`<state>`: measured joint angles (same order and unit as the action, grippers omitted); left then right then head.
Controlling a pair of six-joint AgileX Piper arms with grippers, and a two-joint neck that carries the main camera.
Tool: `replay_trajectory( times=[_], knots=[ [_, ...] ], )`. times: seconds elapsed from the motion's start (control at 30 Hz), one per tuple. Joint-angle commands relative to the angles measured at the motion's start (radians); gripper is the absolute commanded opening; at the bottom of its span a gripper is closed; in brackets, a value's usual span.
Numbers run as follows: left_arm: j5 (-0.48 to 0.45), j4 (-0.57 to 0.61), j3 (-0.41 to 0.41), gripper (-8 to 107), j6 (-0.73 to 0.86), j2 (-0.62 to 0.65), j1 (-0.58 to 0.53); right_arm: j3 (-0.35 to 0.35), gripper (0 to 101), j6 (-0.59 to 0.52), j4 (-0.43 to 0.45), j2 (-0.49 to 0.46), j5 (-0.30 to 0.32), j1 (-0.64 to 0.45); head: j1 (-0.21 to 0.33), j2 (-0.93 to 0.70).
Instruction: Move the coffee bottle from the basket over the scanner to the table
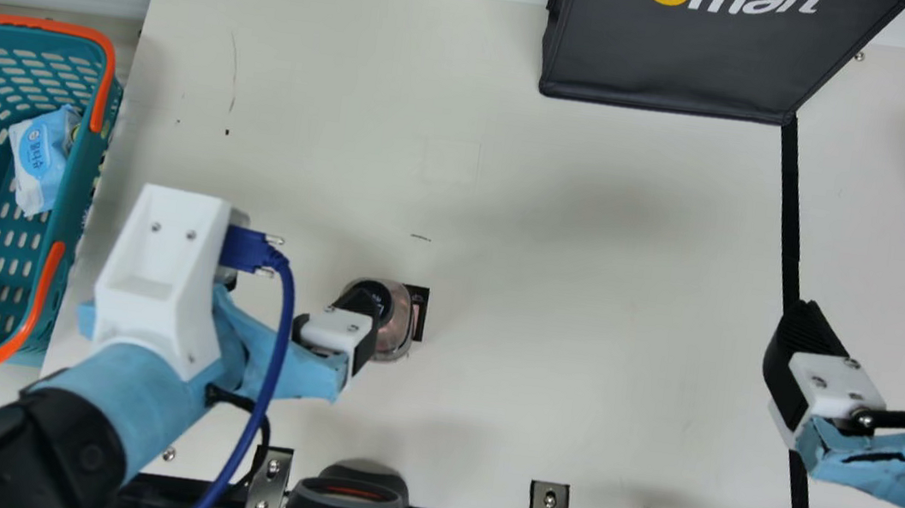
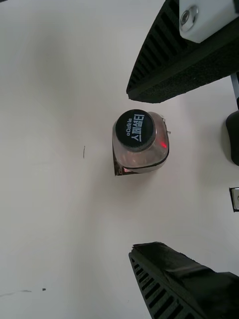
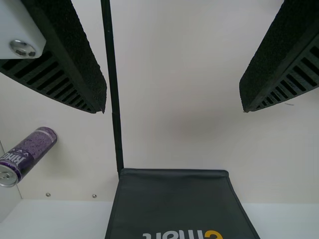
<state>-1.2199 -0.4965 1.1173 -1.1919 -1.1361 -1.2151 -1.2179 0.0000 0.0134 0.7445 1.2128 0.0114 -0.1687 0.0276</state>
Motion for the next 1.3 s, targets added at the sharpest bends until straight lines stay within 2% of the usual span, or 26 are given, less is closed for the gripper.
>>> replay_trajectory(
  times=[0.0,0.47,1.07,1.27],
  knots=[
    [0.000,-0.013,-0.001,90,-0.048,-0.019,-0.013,0.000,95,0.000,0.000,0.000,0.000,0.000,0.030,0.000],
    [0.000,-0.144,-0.021,90,-0.302,-0.156,-0.106,0.000,95,0.000,0.000,0.000,0.000,0.000,0.030,0.000],
    [0.000,-0.301,-0.097,90,-0.572,-0.282,-0.240,0.000,95,0.000,0.000,0.000,0.000,0.000,0.030,0.000],
    [0.000,-0.347,-0.121,50,-0.631,-0.306,-0.272,0.000,95,0.000,0.000,0.000,0.000,0.000,0.030,0.000]
  ],
)
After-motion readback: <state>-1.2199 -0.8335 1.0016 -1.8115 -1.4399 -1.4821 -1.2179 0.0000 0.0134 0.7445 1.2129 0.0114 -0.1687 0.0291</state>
